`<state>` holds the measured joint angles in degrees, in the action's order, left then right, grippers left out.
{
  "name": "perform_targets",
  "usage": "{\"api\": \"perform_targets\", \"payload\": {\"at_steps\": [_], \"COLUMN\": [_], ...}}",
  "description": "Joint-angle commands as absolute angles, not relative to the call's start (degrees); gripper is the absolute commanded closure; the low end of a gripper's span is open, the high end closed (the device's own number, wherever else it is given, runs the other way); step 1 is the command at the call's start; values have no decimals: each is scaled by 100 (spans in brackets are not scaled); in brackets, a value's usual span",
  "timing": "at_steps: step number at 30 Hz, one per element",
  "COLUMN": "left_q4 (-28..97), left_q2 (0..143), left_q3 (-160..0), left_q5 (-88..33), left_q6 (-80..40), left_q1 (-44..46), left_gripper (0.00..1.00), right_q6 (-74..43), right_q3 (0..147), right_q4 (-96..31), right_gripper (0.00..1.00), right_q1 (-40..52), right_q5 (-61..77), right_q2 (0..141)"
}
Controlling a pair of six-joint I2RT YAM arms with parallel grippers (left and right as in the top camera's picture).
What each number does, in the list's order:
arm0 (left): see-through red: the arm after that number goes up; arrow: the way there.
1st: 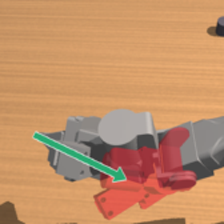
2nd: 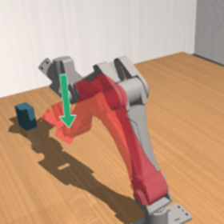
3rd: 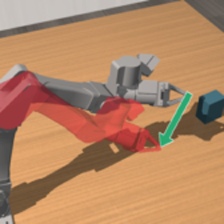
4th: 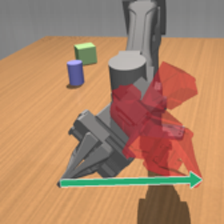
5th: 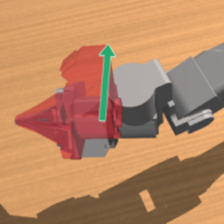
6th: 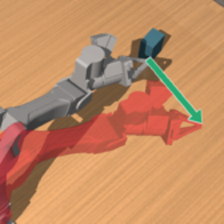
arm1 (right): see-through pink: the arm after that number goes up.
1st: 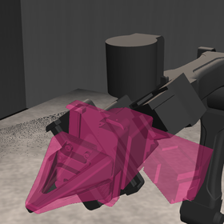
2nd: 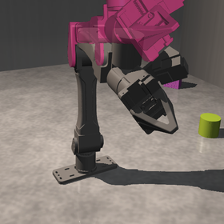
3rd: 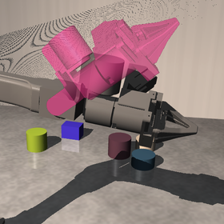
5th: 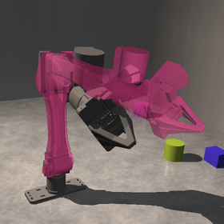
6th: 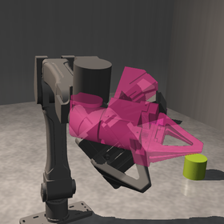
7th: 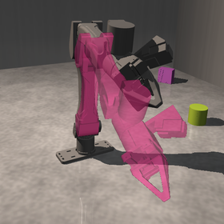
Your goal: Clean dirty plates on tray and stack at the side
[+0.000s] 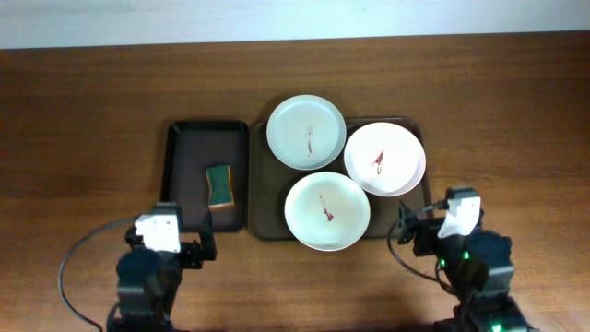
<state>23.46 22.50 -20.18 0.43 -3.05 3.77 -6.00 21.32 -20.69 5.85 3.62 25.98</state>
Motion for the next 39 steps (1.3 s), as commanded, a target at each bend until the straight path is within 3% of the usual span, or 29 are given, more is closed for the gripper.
{"api": "perform_targets", "payload": {"at_steps": [1, 11, 21, 27, 29, 32, 39], "left_q4": [2652, 4582, 3590, 2655, 2615, 2615, 2617], "left_q2": [3343, 6230, 7116, 8064, 8377, 8899, 9806], "left_q3": [-2893, -5527, -5581, -5577, -5577, -5577, -5577], "left_q5": [40, 21, -644, -646, -646, -624, -670], "left_q6": [-384, -384, -384, -384, -384, -384, -386], "left_q1": [357, 360, 360, 366, 381, 467, 600], "left_gripper": [1, 1, 0, 10, 12, 25, 34], "right_q6": [-648, -607, -609, -609, -609, -609, -609], "right_q3": [3030, 4851, 4888, 4888, 4888, 4888, 4888], "right_q4": [-2569, -3955, -3820, -3837, -3830, -3830, -3830], "right_gripper": [1, 1, 1, 1, 1, 1, 1], "right_q1": [635, 635, 637, 637, 635, 637, 635], "right_q5": [495, 1369, 1741, 1739, 1739, 1739, 1739], "right_q2": [3533, 5813, 6158, 6226, 6226, 6226, 6226]}}
